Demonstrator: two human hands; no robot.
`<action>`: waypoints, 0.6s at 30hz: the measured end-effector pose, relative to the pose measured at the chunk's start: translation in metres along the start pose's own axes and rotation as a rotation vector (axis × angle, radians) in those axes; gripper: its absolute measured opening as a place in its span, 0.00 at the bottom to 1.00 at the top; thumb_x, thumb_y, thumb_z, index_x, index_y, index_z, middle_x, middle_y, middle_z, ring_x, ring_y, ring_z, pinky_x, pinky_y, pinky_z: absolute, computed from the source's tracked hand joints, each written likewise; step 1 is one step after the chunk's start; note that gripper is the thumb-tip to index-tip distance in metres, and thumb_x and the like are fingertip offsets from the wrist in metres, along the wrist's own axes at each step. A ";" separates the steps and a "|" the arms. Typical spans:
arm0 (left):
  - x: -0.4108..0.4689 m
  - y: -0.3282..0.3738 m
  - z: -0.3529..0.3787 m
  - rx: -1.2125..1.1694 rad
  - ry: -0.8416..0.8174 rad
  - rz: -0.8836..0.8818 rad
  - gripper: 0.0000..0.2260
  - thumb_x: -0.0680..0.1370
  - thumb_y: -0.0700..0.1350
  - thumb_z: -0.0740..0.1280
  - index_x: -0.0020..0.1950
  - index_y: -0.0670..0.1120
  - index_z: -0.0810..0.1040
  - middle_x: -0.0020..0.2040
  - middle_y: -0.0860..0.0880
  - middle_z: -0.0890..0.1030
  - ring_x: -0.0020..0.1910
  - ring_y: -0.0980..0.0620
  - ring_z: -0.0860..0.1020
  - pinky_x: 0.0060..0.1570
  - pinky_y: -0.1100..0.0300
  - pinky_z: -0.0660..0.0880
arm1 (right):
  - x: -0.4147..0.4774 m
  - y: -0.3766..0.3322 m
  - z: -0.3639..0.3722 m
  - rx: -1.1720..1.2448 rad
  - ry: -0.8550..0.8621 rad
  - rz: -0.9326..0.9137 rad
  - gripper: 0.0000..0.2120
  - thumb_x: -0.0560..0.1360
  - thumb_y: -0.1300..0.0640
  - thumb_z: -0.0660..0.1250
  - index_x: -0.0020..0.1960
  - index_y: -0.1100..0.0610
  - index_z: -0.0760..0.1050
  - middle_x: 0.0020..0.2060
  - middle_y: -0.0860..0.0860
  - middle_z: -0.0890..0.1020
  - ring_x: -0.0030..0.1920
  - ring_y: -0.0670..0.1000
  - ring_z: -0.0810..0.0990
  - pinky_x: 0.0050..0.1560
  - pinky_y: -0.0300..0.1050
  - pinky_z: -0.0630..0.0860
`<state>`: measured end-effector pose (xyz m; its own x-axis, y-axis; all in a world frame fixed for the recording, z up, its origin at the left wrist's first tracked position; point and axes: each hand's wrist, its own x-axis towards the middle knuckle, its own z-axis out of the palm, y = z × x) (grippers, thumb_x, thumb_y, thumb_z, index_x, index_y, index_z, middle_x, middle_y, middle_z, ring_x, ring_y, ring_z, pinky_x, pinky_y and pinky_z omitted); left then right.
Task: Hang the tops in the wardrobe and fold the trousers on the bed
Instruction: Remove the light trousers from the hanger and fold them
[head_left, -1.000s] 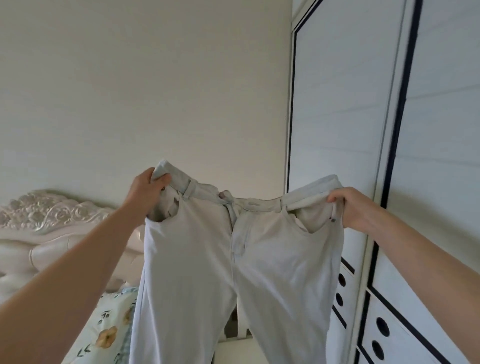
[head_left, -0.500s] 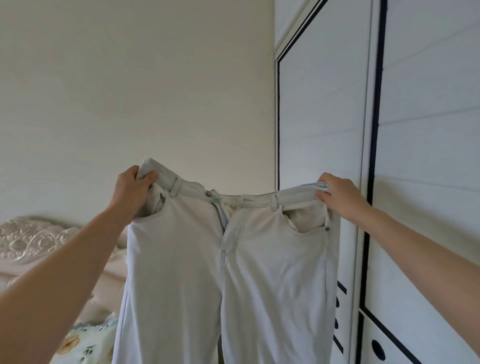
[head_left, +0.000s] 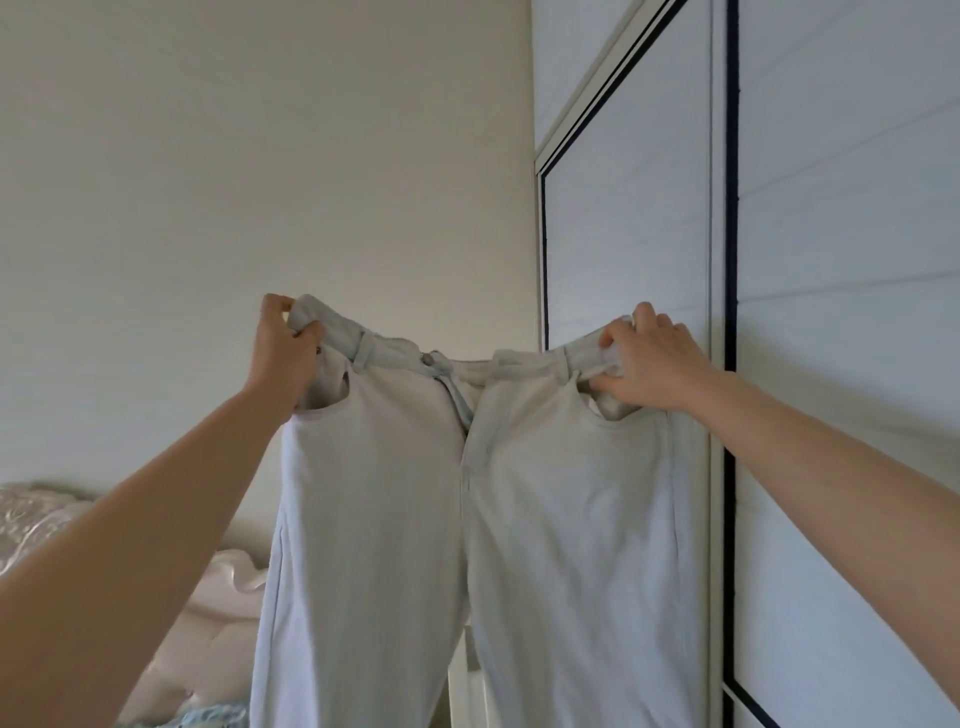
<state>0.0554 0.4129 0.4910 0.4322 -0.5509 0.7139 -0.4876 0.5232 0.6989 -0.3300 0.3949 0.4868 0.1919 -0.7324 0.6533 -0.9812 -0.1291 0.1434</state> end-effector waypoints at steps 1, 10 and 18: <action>0.001 -0.005 -0.004 -0.005 0.006 0.007 0.11 0.81 0.40 0.61 0.62 0.49 0.65 0.49 0.43 0.74 0.44 0.45 0.75 0.41 0.54 0.71 | 0.003 0.002 -0.003 -0.062 0.059 -0.005 0.28 0.73 0.37 0.65 0.65 0.53 0.67 0.58 0.56 0.68 0.54 0.58 0.72 0.57 0.53 0.70; -0.014 -0.038 -0.030 0.660 -0.421 0.511 0.12 0.84 0.47 0.57 0.47 0.66 0.68 0.48 0.51 0.68 0.40 0.48 0.74 0.44 0.56 0.70 | 0.007 0.010 0.002 -0.043 0.182 0.080 0.19 0.80 0.48 0.61 0.68 0.48 0.60 0.54 0.58 0.69 0.48 0.58 0.72 0.49 0.54 0.69; -0.024 -0.035 -0.043 0.625 -0.681 0.251 0.19 0.67 0.55 0.79 0.52 0.57 0.75 0.45 0.54 0.78 0.44 0.51 0.77 0.36 0.62 0.73 | 0.000 0.006 -0.004 -0.143 0.331 0.042 0.16 0.80 0.54 0.62 0.65 0.47 0.63 0.49 0.56 0.71 0.45 0.57 0.74 0.46 0.51 0.66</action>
<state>0.0945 0.4354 0.4512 -0.1781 -0.8327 0.5243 -0.9079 0.3445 0.2389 -0.3357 0.3966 0.4903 0.1710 -0.4759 0.8627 -0.9800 0.0079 0.1986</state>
